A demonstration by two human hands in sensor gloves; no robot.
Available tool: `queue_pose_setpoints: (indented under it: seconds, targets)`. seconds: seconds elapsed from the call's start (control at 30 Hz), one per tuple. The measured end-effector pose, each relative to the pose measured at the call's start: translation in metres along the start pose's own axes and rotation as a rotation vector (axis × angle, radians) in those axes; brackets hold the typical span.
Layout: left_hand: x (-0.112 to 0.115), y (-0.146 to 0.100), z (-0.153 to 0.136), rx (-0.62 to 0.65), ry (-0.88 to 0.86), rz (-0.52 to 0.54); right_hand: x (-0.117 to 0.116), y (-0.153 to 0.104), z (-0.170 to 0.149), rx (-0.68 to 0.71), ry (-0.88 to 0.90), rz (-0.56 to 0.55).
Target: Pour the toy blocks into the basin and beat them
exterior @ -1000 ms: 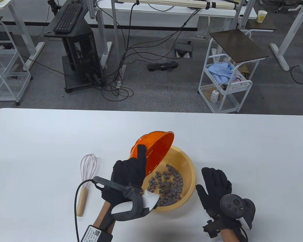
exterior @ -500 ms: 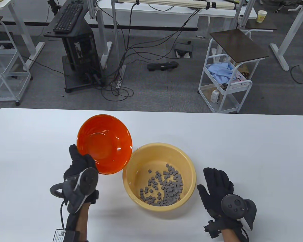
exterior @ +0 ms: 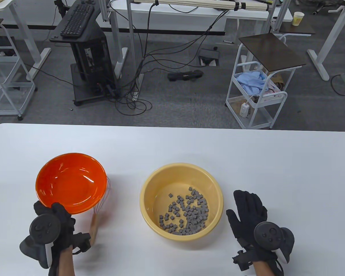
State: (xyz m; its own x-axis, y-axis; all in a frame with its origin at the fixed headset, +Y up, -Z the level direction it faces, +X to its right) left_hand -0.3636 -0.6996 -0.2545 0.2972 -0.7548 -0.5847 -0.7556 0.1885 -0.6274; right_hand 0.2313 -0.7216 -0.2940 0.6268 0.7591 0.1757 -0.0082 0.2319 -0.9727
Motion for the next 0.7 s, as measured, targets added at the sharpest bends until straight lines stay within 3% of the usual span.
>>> queue_pose_setpoints:
  seconds: [0.37, 0.7]
  targets:
    - [0.016, 0.014, -0.060, -0.220, -0.043, -0.073, -0.002, 0.000, 0.000, -0.005, 0.022, 0.004]
    - [0.031, 0.018, -0.067, -0.256, -0.054, -0.131, -0.004, 0.000, 0.001, -0.004, 0.023, 0.018]
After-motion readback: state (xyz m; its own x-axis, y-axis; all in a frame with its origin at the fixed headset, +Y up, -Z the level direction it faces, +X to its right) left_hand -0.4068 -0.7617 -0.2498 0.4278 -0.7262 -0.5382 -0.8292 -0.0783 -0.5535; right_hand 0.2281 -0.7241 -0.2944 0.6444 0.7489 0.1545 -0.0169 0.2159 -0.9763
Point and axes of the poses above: the tracker on the back of each hand, its own z axis roughly to the thumb side, its own y axis roughly from the wrist to the fingertips, x = y × z, the point moved 3 cm from there along y, roughly from the wrist to the fingertips, and after that the axes turned 6 degrees about -x, right-handed, at the moved point
